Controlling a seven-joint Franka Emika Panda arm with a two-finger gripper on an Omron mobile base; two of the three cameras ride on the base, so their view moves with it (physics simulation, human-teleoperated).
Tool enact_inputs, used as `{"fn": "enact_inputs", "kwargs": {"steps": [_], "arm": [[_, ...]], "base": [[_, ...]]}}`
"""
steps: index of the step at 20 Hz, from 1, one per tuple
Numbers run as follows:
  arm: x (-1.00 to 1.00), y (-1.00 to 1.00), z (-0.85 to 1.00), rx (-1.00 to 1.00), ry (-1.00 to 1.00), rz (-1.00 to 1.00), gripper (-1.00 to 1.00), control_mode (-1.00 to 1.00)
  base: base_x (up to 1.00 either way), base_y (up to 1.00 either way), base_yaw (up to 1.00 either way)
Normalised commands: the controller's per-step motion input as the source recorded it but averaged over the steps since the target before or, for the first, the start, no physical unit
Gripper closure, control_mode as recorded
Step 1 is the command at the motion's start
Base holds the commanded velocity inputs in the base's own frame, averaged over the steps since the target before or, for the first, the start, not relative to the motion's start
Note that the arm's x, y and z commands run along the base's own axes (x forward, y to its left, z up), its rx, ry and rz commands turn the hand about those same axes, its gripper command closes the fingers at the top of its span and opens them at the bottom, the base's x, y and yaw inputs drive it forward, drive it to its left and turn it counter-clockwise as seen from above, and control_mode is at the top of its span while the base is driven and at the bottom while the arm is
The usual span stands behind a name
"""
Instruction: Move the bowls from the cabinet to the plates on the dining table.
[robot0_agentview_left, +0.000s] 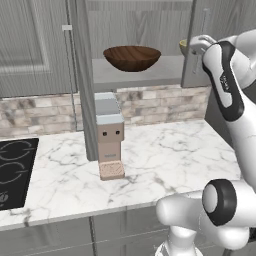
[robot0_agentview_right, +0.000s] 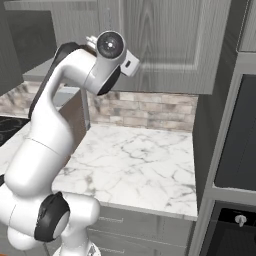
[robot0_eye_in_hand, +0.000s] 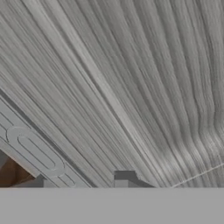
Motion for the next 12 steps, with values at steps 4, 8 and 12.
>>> {"fn": "enact_inputs", "kwargs": {"steps": [4, 8, 12], "arm": [[-0.22, -0.58, 0.0, 0.0, 0.0, 0.0, 1.0, -1.0], [-0.24, -0.65, 0.0, 0.0, 0.0, -0.01, 1.0, -1.0], [-0.31, -0.68, 0.0, 0.0, 0.0, -0.03, 1.0, -1.0]], "base": [[0.0, 0.0, 0.0], [0.0, 0.0, 0.0], [0.0, 0.0, 0.0]]}}
